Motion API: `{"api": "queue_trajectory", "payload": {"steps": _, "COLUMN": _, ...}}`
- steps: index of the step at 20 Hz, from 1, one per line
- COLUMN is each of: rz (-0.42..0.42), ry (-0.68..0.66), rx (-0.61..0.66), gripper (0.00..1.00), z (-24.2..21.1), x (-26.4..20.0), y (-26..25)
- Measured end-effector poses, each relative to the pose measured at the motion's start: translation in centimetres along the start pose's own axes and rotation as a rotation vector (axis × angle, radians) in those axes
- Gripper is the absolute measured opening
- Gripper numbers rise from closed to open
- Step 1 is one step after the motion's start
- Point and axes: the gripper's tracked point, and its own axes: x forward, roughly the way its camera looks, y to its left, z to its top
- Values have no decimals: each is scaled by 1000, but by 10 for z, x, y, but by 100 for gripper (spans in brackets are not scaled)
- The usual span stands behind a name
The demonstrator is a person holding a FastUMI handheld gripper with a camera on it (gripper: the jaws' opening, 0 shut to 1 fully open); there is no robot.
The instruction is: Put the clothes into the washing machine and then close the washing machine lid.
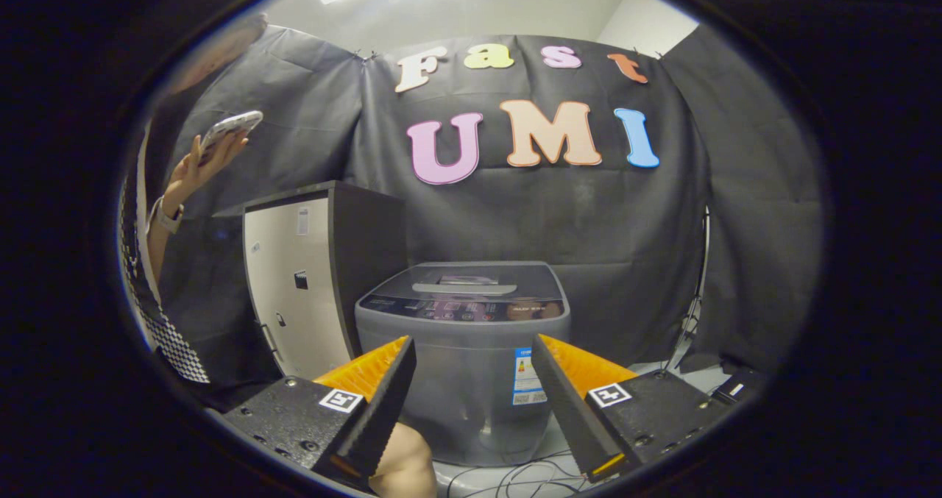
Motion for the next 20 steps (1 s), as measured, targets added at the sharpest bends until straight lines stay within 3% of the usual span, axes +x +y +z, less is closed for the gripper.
{"api": "queue_trajectory", "payload": {"steps": 20, "rz": -8, "ry": -2, "rx": 1, "gripper": 96, "z": 1, "x": 1, "y": -1}}
